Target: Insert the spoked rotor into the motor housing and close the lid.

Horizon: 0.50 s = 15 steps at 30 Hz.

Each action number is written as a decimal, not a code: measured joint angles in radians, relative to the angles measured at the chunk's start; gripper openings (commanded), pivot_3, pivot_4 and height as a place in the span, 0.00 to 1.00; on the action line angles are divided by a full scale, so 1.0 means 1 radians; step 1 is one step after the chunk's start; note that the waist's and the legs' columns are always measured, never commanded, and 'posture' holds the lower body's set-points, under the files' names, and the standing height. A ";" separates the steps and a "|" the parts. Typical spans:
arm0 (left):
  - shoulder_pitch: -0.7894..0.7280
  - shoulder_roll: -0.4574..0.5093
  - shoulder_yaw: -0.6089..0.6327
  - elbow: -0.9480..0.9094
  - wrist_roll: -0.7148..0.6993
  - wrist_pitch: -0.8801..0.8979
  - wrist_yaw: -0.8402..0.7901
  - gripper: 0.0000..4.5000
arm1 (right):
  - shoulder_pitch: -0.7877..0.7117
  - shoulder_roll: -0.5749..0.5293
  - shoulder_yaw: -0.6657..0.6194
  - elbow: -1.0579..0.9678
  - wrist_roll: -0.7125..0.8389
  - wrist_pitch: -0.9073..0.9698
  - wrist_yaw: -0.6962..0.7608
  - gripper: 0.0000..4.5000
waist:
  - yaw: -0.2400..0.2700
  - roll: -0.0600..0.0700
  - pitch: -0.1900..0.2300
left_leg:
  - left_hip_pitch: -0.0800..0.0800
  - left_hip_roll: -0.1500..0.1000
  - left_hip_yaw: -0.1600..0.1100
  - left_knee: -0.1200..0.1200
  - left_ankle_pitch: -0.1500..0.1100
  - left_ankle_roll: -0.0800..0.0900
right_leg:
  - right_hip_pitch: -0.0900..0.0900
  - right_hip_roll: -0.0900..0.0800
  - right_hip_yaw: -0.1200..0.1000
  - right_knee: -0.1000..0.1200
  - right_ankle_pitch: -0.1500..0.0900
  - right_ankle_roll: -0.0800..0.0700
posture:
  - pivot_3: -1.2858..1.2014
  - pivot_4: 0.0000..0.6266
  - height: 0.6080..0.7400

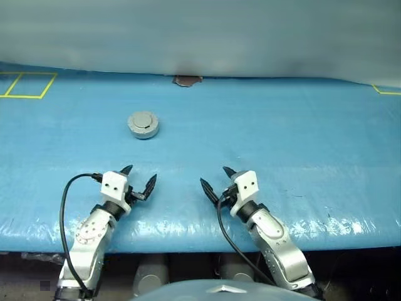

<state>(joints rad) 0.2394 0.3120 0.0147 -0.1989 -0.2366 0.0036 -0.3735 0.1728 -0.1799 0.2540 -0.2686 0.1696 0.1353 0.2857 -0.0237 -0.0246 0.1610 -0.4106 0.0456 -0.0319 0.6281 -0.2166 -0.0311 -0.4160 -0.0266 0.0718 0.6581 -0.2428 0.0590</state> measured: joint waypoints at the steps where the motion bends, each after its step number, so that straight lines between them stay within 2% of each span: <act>1: 0.016 -0.020 -0.003 0.000 0.000 -0.051 -0.007 0.99 | 0.003 -0.010 -0.010 0.004 -0.002 -0.024 0.012 1.00 | 0.000 0.000 0.000 | 0.000 0.000 0.000 0.000 0.000 0.000 | 0.000 0.000 0.000 0.000 0.000 0.000 | 0.52 0.24 1.00; 6: 0.056 -0.030 -0.016 0.001 0.030 -0.164 -0.045 0.99 | 0.040 -0.054 -0.029 0.008 -0.008 -0.082 0.057 1.00 | -0.001 0.000 0.000 | 0.000 0.000 0.000 0.001 0.000 0.000 | 0.001 0.001 0.000 0.000 0.000 0.000 | 0.52 0.24 1.00; 15: 0.075 -0.036 -0.011 0.002 0.039 -0.186 -0.055 0.99 | 0.068 -0.052 -0.025 0.008 -0.006 -0.083 0.090 1.00 | -0.003 0.000 0.000 | 0.000 0.000 0.000 0.003 0.000 0.000 | 0.001 0.001 0.000 0.001 0.000 0.000 | 0.52 0.24 1.00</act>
<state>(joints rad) 0.3147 0.2763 0.0037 -0.1972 -0.1975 -0.1826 -0.4283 0.2413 -0.2321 0.2295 -0.2607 0.1641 0.0524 0.3755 -0.0271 -0.0245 0.1608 -0.4101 0.0460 -0.0321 0.6307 -0.2166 -0.0309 -0.4150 -0.0259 0.0715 0.6592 -0.2429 0.0594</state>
